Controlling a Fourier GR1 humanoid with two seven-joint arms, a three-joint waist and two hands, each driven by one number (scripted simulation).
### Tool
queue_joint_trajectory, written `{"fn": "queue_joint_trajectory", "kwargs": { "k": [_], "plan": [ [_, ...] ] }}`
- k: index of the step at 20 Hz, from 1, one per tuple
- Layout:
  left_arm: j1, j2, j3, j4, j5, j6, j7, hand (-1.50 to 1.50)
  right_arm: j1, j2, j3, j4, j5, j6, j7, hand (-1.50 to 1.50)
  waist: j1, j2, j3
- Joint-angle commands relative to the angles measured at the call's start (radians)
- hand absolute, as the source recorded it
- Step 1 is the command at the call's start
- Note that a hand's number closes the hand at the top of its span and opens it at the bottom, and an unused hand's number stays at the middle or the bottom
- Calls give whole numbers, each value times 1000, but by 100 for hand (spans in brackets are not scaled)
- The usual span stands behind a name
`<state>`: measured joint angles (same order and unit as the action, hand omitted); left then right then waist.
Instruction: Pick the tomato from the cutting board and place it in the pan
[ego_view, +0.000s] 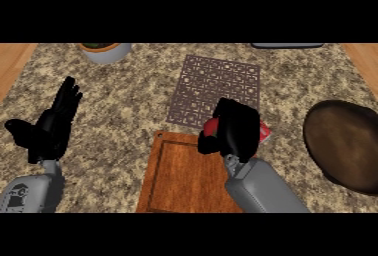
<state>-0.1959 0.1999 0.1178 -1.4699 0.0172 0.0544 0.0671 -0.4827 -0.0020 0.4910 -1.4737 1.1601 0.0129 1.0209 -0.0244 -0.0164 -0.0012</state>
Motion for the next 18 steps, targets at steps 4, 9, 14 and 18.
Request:
{"fn": "queue_joint_trajectory", "kwargs": {
  "k": [4, 9, 14, 18],
  "plan": [
    [-1, 8, 17, 17, 17, -19, -17, 0, 69, -21, 12, -280, 209, 4, 194, 150, 4, 10, 1],
    [-23, 26, 29, -1, 16, -16, 17, 0, 126, -76, -149, -401, 175, -76, 96, 150, 7, 13, 2],
    [-44, 4, -3, -14, -3, -3, 40, 0, 166, -137, -404, -446, -12, -157, -54, 150, 13, 18, 3],
    [-14, -10, -7, 10, -13, -5, -7, 0, 247, -254, -537, -394, -85, -166, -175, 150, 18, 18, 2]
  ]
}}
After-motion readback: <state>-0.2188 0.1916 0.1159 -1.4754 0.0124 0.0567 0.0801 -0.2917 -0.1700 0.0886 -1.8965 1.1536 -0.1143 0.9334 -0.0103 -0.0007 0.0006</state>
